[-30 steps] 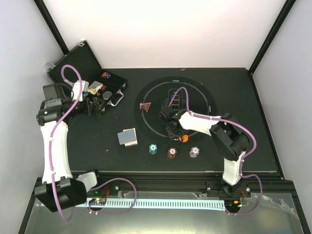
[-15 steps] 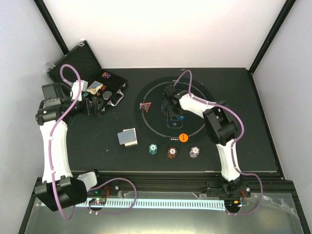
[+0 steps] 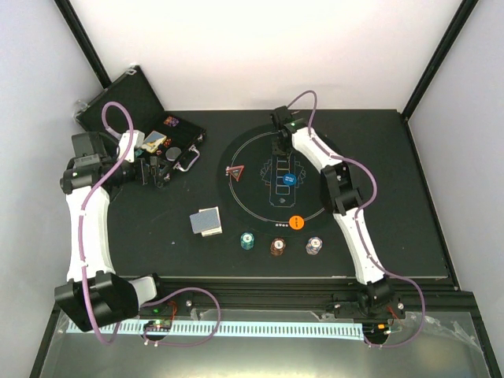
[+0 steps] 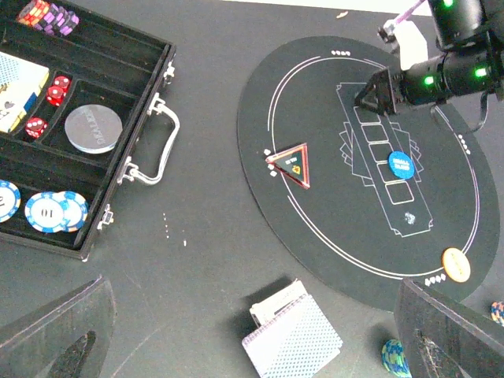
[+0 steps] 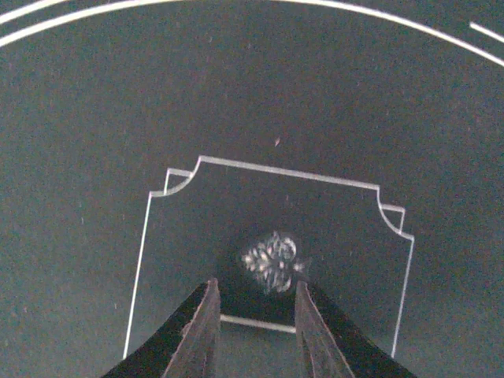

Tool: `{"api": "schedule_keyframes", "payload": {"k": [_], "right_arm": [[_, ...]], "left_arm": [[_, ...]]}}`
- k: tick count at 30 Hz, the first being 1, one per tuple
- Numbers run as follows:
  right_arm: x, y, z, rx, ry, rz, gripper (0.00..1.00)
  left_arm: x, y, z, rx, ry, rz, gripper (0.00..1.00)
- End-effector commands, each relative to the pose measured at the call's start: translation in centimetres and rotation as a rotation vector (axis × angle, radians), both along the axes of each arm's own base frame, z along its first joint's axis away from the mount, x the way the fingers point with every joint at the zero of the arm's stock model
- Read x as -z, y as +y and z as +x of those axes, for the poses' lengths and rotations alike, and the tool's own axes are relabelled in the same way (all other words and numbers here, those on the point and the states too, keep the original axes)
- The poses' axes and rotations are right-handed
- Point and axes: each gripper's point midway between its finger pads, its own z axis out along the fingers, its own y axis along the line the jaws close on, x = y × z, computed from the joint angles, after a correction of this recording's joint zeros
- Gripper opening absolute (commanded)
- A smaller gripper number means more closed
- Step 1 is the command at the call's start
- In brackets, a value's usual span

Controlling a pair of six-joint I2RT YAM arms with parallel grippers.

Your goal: Distribute texas hold em gaming equipment

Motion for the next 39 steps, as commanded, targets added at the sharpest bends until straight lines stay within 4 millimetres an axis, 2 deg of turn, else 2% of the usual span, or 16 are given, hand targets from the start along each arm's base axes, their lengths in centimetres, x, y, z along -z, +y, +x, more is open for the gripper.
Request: {"api": "schedule_keyframes", "payload": {"k": [1,4,6,7,8,10,13,15,18,20,24,29,34,39], "right_arm": [[-2.6,0.5,0.6,-0.04,-0.009,0.042,0.34],[-6.1,0.8,-0.6,-0.061,-0.065,0.067,0.55],[-7.5,0.6,-2.2,-0.069,-0.08,0.089,0.62],[-6.9,0.0,-3.8,-0.069,-0.054,0.089,0.65],[-8.2,0.1,-4.4,-0.072,-0.074,0.107,0.67],[-7.8,-0.3,-6.8,-0.077,-0.052,0.111,0.7],[-5.7,-0.5,-11.1,-0.093,-0.007,0.105,0.7],[-4.5,-0.3,-13.3,-0.102,0.019,0.094,0.67],[-2.4,-0.3,-15.7,-0.101,0.062,0.075,0.62],[-1.3,-0.4,-16.6,-0.091,0.082,0.078,0.59],[-0.2,-0.7,-17.0,-0.078,0.1,0.065,0.5],[0.3,-0.7,-15.7,-0.065,0.092,0.028,0.36],[0.6,-1.0,-13.2,-0.044,0.066,-0.026,0.27],[0.9,-1.8,-9.7,-0.002,0.043,-0.057,0.18]], "left_arm": [[-0.7,0.2,0.3,0.015,-0.015,0.011,0.99],[-1.0,0.3,0.5,0.014,-0.02,0.016,0.99],[-1.2,0.3,0.5,0.016,-0.022,0.016,0.99],[-1.3,0.3,0.5,0.016,-0.025,0.017,0.99],[-1.4,0.3,0.5,0.015,-0.025,0.017,0.99],[-1.4,0.3,0.4,0.018,-0.026,0.017,0.99],[-1.6,0.2,0.3,0.021,-0.03,0.015,0.99],[-1.8,0.2,0.3,0.022,-0.037,0.013,0.99],[-2.1,0.1,0.3,0.02,-0.045,0.008,0.99],[-2.5,0.0,0.2,0.022,-0.054,0.005,0.99],[-3.1,0.0,0.2,0.022,-0.068,0.002,0.99],[-3.3,0.0,0.2,0.019,-0.071,0.005,0.99],[-3.5,0.1,0.1,0.013,-0.074,0.008,0.99],[-3.5,0.1,0.3,0.011,-0.071,0.006,0.99]]}}
